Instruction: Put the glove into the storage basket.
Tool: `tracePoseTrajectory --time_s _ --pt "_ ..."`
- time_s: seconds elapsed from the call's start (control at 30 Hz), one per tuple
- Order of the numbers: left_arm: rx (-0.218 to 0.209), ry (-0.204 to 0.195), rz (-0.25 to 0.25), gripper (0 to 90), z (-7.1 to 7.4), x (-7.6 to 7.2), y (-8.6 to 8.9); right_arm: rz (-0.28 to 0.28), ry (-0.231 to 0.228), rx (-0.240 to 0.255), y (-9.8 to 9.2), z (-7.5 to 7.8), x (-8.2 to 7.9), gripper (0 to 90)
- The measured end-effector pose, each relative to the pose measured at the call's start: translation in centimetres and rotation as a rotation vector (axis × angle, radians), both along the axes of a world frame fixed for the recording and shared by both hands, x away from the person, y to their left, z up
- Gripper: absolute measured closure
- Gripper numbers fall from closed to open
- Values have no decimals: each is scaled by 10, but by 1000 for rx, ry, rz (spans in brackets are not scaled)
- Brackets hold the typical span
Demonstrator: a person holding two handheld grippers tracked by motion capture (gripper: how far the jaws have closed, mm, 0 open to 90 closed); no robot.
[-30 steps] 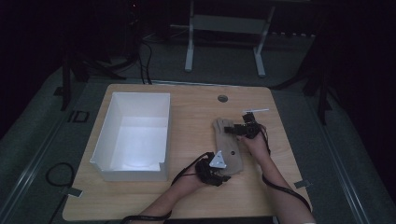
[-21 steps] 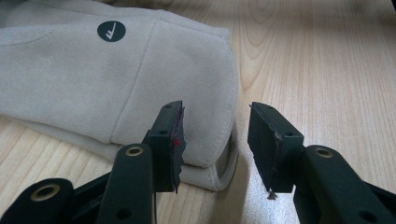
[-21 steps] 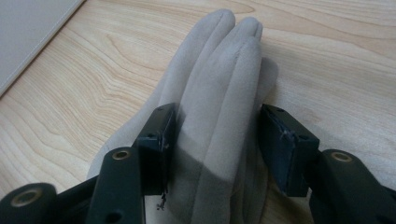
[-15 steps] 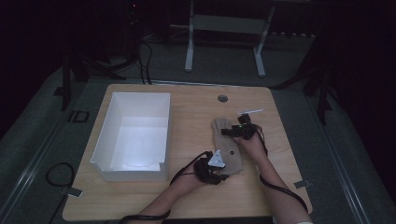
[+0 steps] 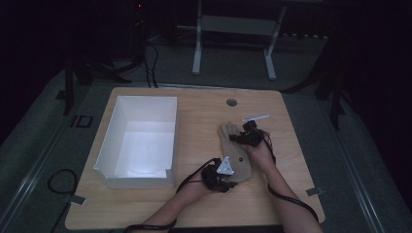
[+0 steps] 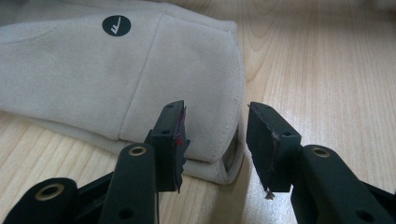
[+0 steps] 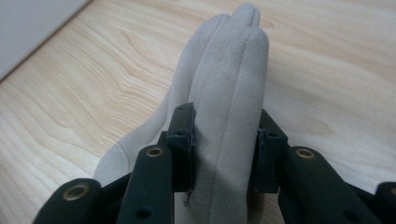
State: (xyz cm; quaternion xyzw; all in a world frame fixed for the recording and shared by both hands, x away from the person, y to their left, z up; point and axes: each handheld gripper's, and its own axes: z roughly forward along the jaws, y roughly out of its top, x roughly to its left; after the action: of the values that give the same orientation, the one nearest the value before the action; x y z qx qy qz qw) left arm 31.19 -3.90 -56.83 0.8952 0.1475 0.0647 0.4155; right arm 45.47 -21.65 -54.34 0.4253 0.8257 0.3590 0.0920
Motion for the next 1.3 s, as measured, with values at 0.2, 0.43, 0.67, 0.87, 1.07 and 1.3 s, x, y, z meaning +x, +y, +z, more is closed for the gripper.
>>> tracePoseTrajectory --time_s 0.2,0.43,0.67,0.87,1.07,1.3 --pt "-3 -4 25 532 0 -1 3 0 1 -10 1 -2 -1 661" --pt "30 -45 47 722 0 1 3 -3 2 -15 2 -1 -2 661" --pt "19 -19 64 791 0 3 4 -28 51 28 3 -1 3 488" --pt "5 14 51 759 0 5 6 -44 100 94 -1 -5 7 430" --pt "19 5 39 754 0 4 6 -30 169 173 -4 -10 10 379" --pt "17 8 37 744 0 4 7 -23 162 189 -4 -11 9 356"
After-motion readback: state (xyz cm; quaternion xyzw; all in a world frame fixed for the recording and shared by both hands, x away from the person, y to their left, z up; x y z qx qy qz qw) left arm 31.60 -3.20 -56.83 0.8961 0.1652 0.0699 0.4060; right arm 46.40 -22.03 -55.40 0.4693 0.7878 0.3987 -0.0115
